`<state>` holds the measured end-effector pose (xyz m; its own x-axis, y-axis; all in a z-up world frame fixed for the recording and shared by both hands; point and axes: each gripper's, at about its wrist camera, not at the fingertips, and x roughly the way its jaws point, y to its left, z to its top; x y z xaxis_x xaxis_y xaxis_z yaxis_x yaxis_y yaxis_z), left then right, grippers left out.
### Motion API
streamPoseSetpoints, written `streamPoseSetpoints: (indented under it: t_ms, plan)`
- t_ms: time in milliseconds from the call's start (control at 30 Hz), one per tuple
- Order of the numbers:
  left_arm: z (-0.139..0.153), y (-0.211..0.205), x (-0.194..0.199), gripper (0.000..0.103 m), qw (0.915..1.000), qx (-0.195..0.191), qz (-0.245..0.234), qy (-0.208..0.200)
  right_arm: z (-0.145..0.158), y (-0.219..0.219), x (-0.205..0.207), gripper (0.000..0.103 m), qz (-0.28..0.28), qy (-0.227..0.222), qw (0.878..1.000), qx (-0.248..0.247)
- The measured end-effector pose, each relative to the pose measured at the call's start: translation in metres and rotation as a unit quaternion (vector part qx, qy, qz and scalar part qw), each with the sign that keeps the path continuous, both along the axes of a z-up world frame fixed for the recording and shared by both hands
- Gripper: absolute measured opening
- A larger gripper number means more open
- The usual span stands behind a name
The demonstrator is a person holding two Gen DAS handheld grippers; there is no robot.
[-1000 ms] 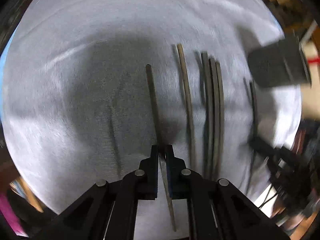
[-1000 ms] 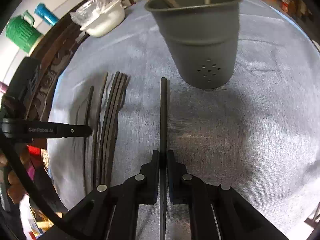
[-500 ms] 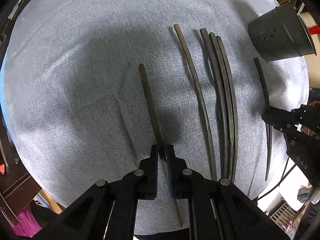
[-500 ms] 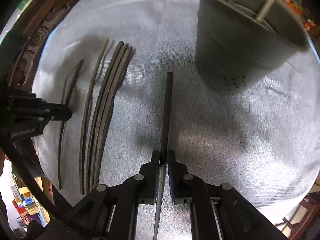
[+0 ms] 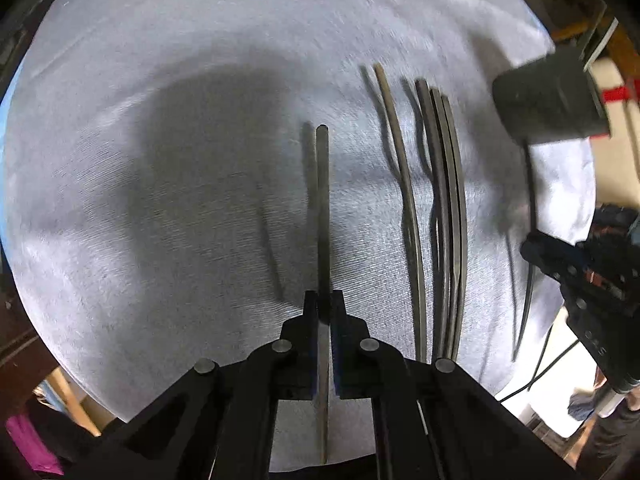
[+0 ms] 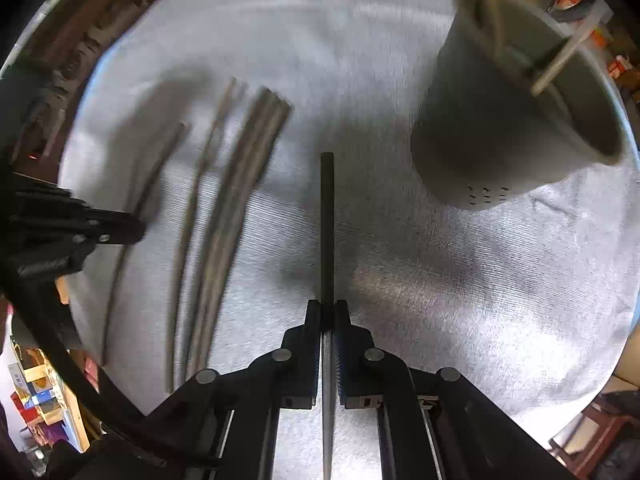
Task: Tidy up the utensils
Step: 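Lift both held chopsticks upright off the cloth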
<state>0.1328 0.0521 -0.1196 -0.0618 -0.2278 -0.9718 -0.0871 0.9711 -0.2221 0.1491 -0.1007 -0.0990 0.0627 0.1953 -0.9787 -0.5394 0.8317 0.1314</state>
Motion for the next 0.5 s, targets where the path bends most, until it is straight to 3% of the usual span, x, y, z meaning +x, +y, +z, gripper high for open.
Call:
streamPoseSetpoints:
  t_ms: [167,267,400,500]
  plan:
    - [0.032,0.025,-0.011,0.005,0.9965,-0.031,0.05,-0.059,0.035,-0.01,-0.008,0.007,-0.031,-0.056,0.996,0.062]
    - [0.06,0.037,-0.021,0.005,0.9891,-0.033,0.079,-0.12,0.055,-0.019,-0.014,0.007,-0.051,-0.096,0.989,0.096]
    - [0.095,0.049,-0.041,0.005,0.9666,-0.006,0.13,-0.221,0.071,-0.044,-0.024,0.007,-0.094,-0.165,0.971,0.145]
    - [0.108,0.052,-0.057,0.005,0.9421,0.018,0.165,-0.291,0.081,-0.055,-0.035,0.007,-0.125,-0.222,0.952,0.167]
